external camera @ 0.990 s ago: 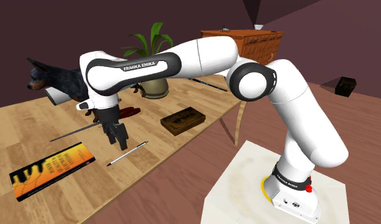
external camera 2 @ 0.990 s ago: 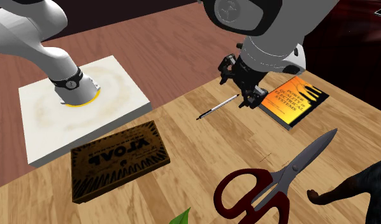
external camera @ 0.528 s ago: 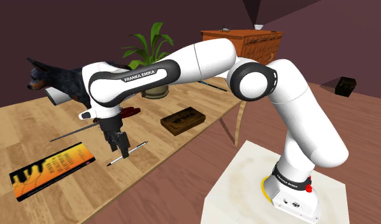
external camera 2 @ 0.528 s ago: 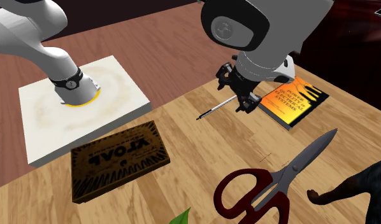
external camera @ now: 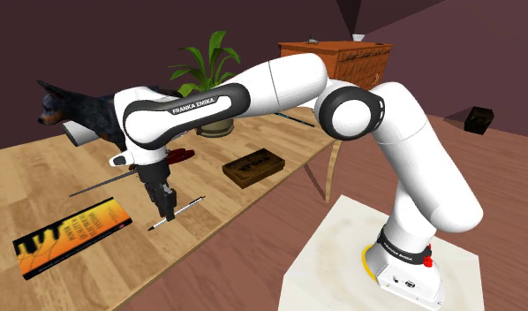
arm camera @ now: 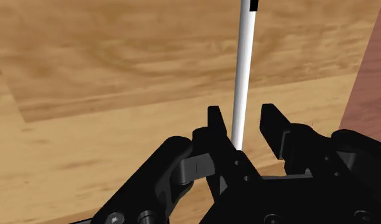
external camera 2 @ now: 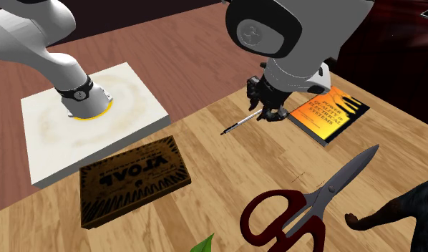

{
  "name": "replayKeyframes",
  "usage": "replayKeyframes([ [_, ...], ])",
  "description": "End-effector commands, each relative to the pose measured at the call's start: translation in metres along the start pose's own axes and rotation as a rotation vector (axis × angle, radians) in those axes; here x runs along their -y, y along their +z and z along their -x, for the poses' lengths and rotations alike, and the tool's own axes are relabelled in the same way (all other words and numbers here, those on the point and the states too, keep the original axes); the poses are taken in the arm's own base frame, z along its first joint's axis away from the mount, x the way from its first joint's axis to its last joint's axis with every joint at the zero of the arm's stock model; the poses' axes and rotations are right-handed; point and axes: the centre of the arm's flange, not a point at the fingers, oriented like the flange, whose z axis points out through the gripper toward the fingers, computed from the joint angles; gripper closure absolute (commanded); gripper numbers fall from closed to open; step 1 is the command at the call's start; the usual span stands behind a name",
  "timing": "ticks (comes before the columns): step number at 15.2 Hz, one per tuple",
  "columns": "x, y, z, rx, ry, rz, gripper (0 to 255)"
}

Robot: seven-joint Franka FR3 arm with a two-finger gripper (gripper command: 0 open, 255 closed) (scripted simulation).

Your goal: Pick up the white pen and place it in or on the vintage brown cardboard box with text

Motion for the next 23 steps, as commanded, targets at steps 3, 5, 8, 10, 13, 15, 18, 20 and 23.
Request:
replayKeyframes([
  [3,0.000,0.001,0.000,0.001,0.000,-0.001,255],
  [5,0.000,0.001,0.000,0.001,0.000,-0.001,255],
  [8,0.000,0.001,0.000,0.001,0.000,-0.001,255],
  [10,0.003,-0.009,-0.001,0.001,0.000,-0.001,255],
  [13,0.007,-0.025,-0.002,0.001,0.000,-0.001,255],
  [15,0.010,-0.035,-0.002,0.001,0.000,-0.001,255],
  [18,0.014,-0.050,-0.003,0.001,0.000,-0.001,255],
  [20,0.017,-0.060,-0.004,0.001,0.000,-0.001,255],
  [23,0.021,-0.075,-0.005,0.001,0.000,-0.001,255],
])
